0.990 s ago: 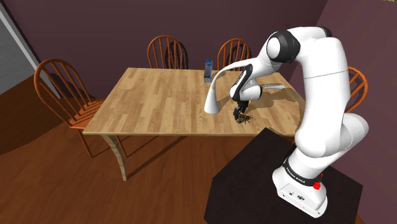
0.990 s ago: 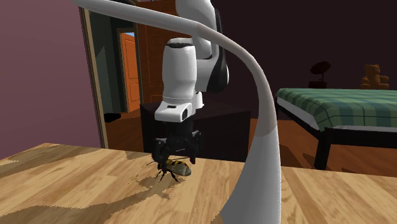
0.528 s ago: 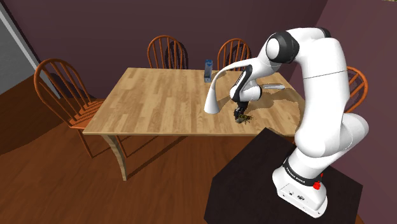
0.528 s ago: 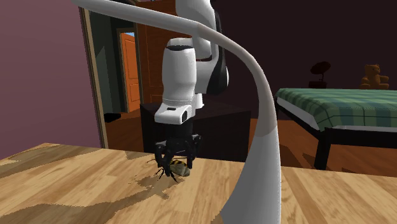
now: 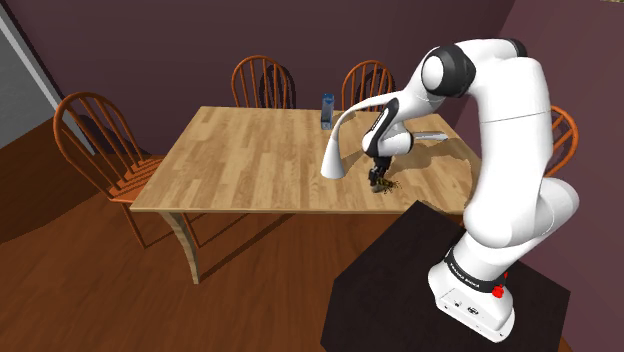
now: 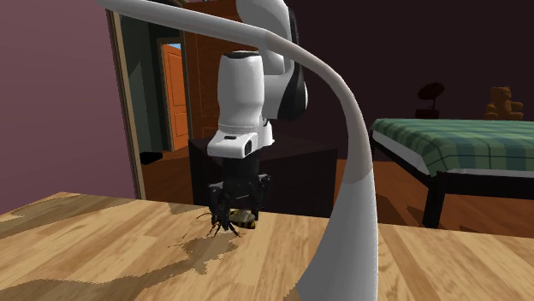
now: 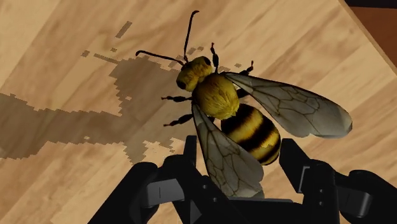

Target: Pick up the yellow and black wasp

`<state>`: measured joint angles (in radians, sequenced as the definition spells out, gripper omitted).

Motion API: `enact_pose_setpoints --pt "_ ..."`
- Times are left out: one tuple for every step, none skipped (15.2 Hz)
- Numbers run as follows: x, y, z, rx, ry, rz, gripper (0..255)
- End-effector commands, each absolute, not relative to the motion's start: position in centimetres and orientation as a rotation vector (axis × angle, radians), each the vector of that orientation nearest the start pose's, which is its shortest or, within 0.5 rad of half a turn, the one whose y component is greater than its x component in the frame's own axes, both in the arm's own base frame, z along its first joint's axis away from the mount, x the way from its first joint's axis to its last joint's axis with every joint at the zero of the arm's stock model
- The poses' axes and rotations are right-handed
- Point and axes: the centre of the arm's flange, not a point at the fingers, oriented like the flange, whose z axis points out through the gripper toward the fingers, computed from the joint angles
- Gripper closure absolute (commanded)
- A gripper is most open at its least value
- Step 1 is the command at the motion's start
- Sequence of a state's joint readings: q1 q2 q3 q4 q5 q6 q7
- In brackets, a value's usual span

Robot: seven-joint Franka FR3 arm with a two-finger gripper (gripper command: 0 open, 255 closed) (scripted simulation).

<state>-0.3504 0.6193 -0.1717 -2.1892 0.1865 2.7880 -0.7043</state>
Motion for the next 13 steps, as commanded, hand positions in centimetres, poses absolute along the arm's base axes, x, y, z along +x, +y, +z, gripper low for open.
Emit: enact_pose_setpoints --pt "46.3 -28.3 11.4 -3.167 -0.059 0.038 255" --pt "46.3 -28.3 11.9 -3.167 -0.059 0.038 255" --pt "46.3 -28.3 12.4 -3.167 -0.059 0.038 255" --pt "46.3 -28.3 13.0 -3.167 -0.059 0.038 255" --pt "46.3 -28.3 13.5 -3.167 -0.059 0.038 255" --pt "46.3 -28.3 14.0 -3.167 -0.059 0.038 255" --pt "46.3 -28.3 14.5 -3.167 -0.059 0.038 255" --pt "46.3 -28.3 15.1 -3.167 -0.059 0.038 255" --pt "46.3 -28.3 15.6 -3.167 -0.059 0.038 255" --pt "46.3 -28.3 16.1 -3.167 -0.059 0.038 255" --pt "46.3 -28.3 16.7 -3.167 -0.059 0.038 255" --pt "46.3 -28.3 16.7 -3.167 -0.059 0.038 255" --pt "46.3 -28.3 16.7 -3.167 -0.059 0.038 255"
